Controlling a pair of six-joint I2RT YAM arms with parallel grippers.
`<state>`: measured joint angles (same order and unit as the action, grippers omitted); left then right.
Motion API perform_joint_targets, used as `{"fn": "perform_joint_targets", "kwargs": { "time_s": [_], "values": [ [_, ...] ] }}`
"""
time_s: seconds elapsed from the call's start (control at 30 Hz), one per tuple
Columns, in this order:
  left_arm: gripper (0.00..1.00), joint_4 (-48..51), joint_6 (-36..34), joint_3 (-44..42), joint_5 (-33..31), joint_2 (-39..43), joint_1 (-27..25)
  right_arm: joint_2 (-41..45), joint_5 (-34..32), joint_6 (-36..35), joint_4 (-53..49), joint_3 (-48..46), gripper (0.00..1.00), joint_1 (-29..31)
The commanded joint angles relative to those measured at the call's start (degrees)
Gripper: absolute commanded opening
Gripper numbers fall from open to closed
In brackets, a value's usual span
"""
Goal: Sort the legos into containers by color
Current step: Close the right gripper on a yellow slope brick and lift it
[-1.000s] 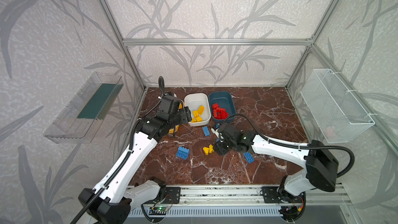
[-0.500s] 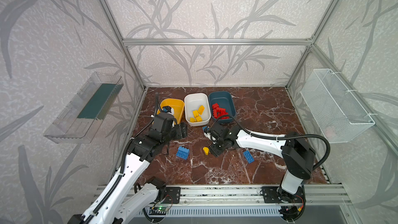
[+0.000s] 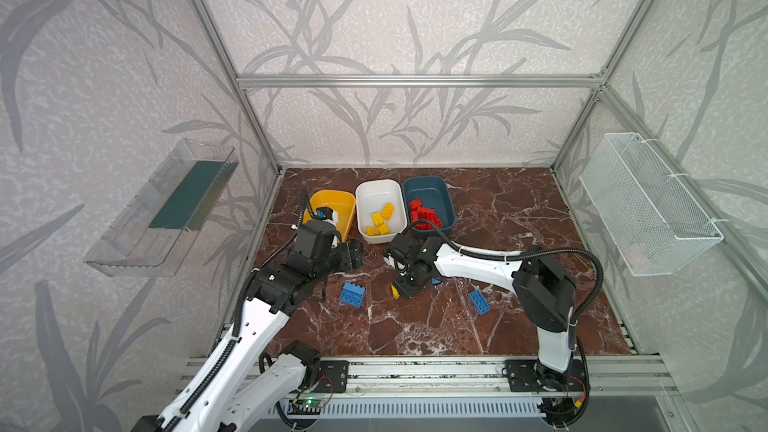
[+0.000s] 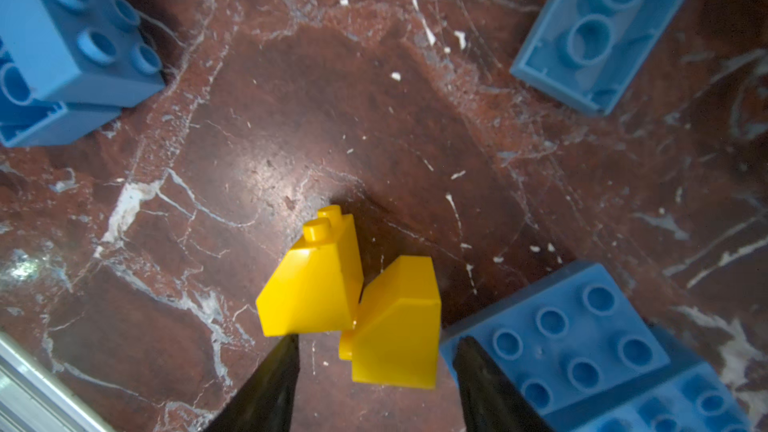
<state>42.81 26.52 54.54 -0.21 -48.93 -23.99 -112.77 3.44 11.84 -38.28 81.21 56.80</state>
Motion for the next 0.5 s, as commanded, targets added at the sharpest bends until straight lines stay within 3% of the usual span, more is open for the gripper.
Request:
{"fn": "perform_joint_targets", "kwargs": {
  "time_s": [0.0,0.47],
  "values": [
    [0.84,-0.8,-1.1,-0.6,0.7,1.0,0.1,-2.6,-0.5,-1.0,-4.3,2.1,0.61,0.3],
    [0.84,-0.8,-1.5,-0.7,0.7,1.4,0.2,-2.1,-1.9,-0.5,-5.5,3.0,0.37,0.3]
  ]
}}
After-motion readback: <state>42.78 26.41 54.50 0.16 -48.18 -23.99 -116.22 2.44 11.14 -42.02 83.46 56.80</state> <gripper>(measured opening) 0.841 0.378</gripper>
